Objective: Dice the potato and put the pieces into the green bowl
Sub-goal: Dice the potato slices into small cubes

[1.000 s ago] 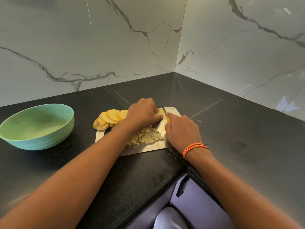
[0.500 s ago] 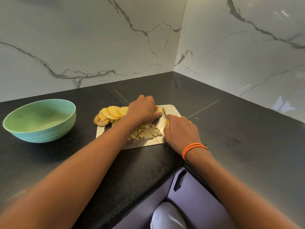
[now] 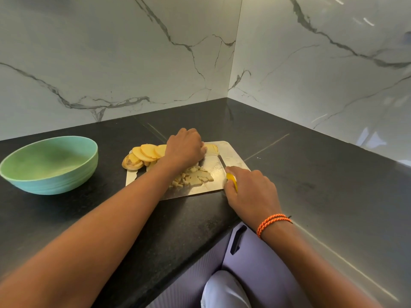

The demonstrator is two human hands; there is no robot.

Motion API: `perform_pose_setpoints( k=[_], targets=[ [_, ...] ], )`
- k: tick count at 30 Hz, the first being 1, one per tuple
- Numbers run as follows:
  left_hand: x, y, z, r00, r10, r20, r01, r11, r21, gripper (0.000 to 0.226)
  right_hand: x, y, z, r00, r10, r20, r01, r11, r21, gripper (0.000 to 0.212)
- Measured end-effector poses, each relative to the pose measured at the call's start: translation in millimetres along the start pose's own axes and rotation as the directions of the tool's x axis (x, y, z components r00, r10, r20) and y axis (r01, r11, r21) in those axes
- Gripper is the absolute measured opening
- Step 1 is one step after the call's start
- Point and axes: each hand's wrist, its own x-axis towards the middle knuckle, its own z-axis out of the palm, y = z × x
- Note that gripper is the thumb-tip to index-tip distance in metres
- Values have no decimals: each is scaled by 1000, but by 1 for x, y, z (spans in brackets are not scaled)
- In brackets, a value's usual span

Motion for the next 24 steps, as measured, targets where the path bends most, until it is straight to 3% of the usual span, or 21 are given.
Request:
perform_pose_setpoints(
  k=[6, 24],
  targets=[
    [2, -4, -4, 995, 22, 101, -18, 999, -38, 50, 24, -1, 8, 996, 32, -84, -29, 999, 26, 45],
    [7, -8, 0, 995, 19, 100, -15, 999, -38, 49, 69, -12, 22, 998, 27, 49, -24, 998, -63, 32]
  ],
)
